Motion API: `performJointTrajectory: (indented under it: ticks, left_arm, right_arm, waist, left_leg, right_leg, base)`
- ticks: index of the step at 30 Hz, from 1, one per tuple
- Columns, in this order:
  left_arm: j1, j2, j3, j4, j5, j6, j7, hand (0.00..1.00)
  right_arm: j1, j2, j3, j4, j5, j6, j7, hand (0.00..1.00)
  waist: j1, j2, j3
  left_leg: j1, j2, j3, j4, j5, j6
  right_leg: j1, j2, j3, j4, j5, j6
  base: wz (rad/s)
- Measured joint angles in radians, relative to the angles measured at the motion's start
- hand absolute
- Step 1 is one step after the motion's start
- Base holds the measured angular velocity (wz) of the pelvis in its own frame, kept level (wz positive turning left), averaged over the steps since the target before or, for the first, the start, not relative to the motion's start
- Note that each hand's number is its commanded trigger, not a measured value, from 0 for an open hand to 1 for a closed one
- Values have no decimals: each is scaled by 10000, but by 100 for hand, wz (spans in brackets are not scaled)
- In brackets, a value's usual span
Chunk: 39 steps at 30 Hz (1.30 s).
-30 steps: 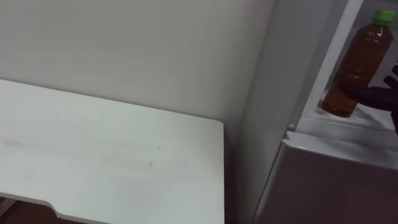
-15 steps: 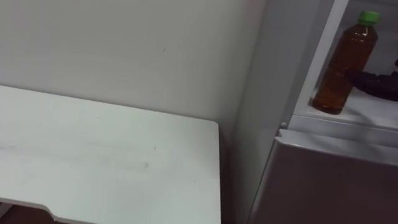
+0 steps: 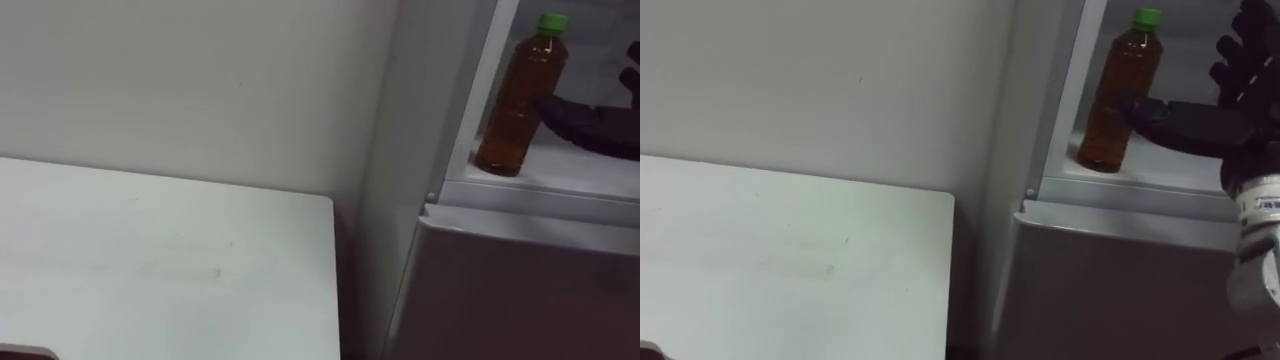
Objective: Put the bottle in the upper fridge
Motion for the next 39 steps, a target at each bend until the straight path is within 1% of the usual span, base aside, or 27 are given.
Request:
performJointTrajectory:
  ticks: [1,3,5,6,8,9,10,11,12,13,14,15,16,17,18,20,22,23,24,26,27,28,29,32,34,35,39]
  left_arm:
    - [-49,-23,-163,40,-206,-1,6,0]
    - [-70,-82,-343,172,-345,2,14,0]
    - [-104,-206,-349,193,-344,-3,52,0]
    - [-118,-239,-349,209,-346,-4,81,0]
    - [-313,-290,-350,273,-362,-22,181,0]
    - [-362,-292,-403,268,-443,-58,255,0]
    - [-381,-289,-487,267,-542,-80,310,0]
    - [-408,-330,-568,274,-542,-124,396,0]
    - [-428,-358,-585,274,-539,-142,421,0]
    - [-508,-399,-676,275,-540,-156,471,0]
    - [-628,-455,-733,275,-563,-197,504,0]
    - [-682,-487,-741,275,-592,-239,541,0]
    - [-691,-516,-806,289,-732,-355,627,0]
    - [-727,-512,-950,273,-843,-464,705,0]
    - [-749,-518,-995,269,-947,-550,742,0]
    - [-776,-561,-1140,281,-1201,-713,851,0]
    - [-830,-569,-1197,405,-1199,-866,870,0]
    - [-867,-561,-1237,527,-1214,-927,894,0]
    - [-870,-561,-1269,530,-1241,-929,920,0]
    - [-919,-584,-1425,587,-1500,-1041,1095,0]
    - [-938,-599,-1427,587,-1511,-1084,1118,0]
    - [-975,-604,-1531,588,-1570,-1173,1258,0]
    - [-999,-598,-1671,588,-1716,-1317,1414,0]
    - [-1125,-604,-2028,656,-2163,-1503,1511,0]
    - [-1153,-616,-2192,696,-2294,-1513,1504,0]
    - [-1176,-629,-2228,718,-2293,-1536,1501,0]
    - [-1370,-621,-2287,995,-2466,-1676,1537,0]
  right_arm:
    - [155,215,-45,-373,-7,-8,-2,0]
    - [449,575,-48,-893,-76,-9,13,0]
    - [1085,946,-79,-1699,-51,-15,68,0]
    - [1205,1050,-80,-1853,-46,-21,74,0]
    - [1697,1512,-181,-2101,-17,-224,123,0]
    - [1926,1770,-264,-2209,166,-245,139,0]
    - [2037,1873,-274,-2269,251,-247,145,0]
    - [2200,2116,-275,-2396,475,-250,241,0]
    - [2249,2258,-274,-2428,512,-253,321,0]
    - [2345,2506,-280,-2461,588,-268,505,0]
    - [2440,2682,-276,-2497,749,-338,678,0]
    - [2461,2774,-275,-2501,851,-353,790,0]
    - [2533,2971,-265,-2499,1046,-393,1026,0]
    - [2764,3076,-258,-2500,1360,-468,1266,0]
    - [2888,3165,-261,-2507,1605,-479,1380,0]
    - [3340,3640,-258,-2530,2642,-552,1688,0]
    - [3669,3773,-254,-2530,3242,-587,1889,0]
    - [3940,3814,-190,-2531,3687,-702,2045,0]
    - [4104,3843,-120,-2531,3824,-797,2131,0]
    - [4788,4150,178,-2421,4045,-995,2472,0]
    - [4923,4201,254,-2358,4029,-1007,2482,0]
    - [5135,4277,448,-2052,4005,-1079,2517,0]
    - [5326,4394,559,-1597,3952,-1094,2584,0]
    - [5683,4652,761,-635,4083,-1088,2556,0]
    - [5725,4708,865,154,4097,-1095,2582,0]
    - [5796,4736,859,646,4089,-1096,2563,0]
    - [6037,4741,835,2347,4119,-1124,2558,0]
  waist:
    - [-36,45,13]
    - [-51,126,-9]
    - [-80,244,-51]
    - [-85,277,-53]
    - [-158,353,-61]
    - [-202,381,-57]
    - [-237,411,-56]
    - [-308,481,-55]
    - [-327,513,-55]
    - [-359,574,-76]
    - [-335,654,-69]
    - [-318,667,-71]
    - [-332,748,-29]
    - [-343,788,-34]
    - [-360,798,-37]
    - [-375,805,-35]
    - [-373,846,-12]
    - [-368,857,-20]
    - [-358,856,-21]
    - [-357,866,-4]
    - [-359,877,-1]
    - [-388,915,19]
    - [-415,940,12]
    - [-489,1038,12]
    - [-581,1134,12]
    - [-600,1183,-12]
    - [-683,1258,-28]
  left_leg:
    - [53,5,44,-1,-8,14]
    - [72,27,166,-18,-46,5]
    - [110,48,267,-20,-98,2]
    - [122,49,290,-20,-110,-1]
    - [144,50,312,-22,-116,-1]
    - [141,52,312,-22,-114,2]
    - [136,52,313,-22,-113,5]
    - [131,50,316,-23,-114,3]
    - [133,50,322,-23,-115,4]
    - [140,52,353,-24,-115,5]
    - [144,78,459,-25,-101,29]
    - [145,95,515,-26,-96,37]
    - [145,109,552,-27,-98,34]
    - [147,113,562,-29,-105,26]
    - [147,114,563,-29,-124,-5]
    - [139,116,619,-29,-151,-42]
    - [134,116,662,-26,-160,-44]
    - [153,118,720,-20,-166,-44]
    - [155,124,746,-20,-161,-35]
    - [131,138,811,-20,-144,-9]
    - [119,138,819,-20,-147,-9]
    - [107,138,822,-7,-195,-13]
    - [68,137,827,0,-223,-4]
    - [38,131,903,1,-229,19]
    - [56,144,984,-14,-246,36]
    - [71,149,1047,-53,-259,39]
    - [61,146,1112,-192,-251,30]
  right_leg:
    - [1,-2,9,9,2,-3]
    - [2,-2,7,18,7,-10]
    - [3,3,63,23,7,-11]
    - [3,5,94,27,7,-11]
    - [5,13,165,30,7,-11]
    - [3,13,163,30,7,-11]
    - [-3,12,166,32,7,-11]
    - [-13,13,180,30,8,-11]
    - [-17,16,192,33,8,-12]
    - [-51,26,244,48,8,-12]
    - [-109,31,274,67,16,-26]
    - [-123,36,282,66,33,-52]
    - [-125,46,308,58,46,-72]
    - [-124,48,310,57,47,-73]
    - [-120,51,314,51,46,-73]
    - [-150,98,553,26,30,-97]
    - [-179,100,600,-4,-7,-127]
    - [-244,111,692,12,-59,-129]
    - [-259,121,729,8,-66,-127]
    - [-291,133,772,13,-73,-132]
    - [-304,135,790,14,-78,-131]
    - [-319,136,805,-1,-99,-119]
    - [-337,135,823,3,-117,-98]
    - [-463,129,896,80,-104,-87]
    - [-496,143,946,191,-93,-83]
    - [-531,154,992,188,-92,-81]
    - [-621,184,1070,191,-88,-78]
  base:
    - [-14]
    - [-19]
    - [-15]
    - [-12]
    - [-4]
    - [0]
    - [0]
    - [0]
    - [-6]
    - [-14]
    - [-18]
    - [-20]
    - [-12]
    - [-7]
    - [-3]
    - [-9]
    - [-9]
    - [-8]
    - [-9]
    - [-8]
    - [-6]
    - [-5]
    - [-3]
    - [-6]
    - [-12]
    - [-11]
    - [-8]
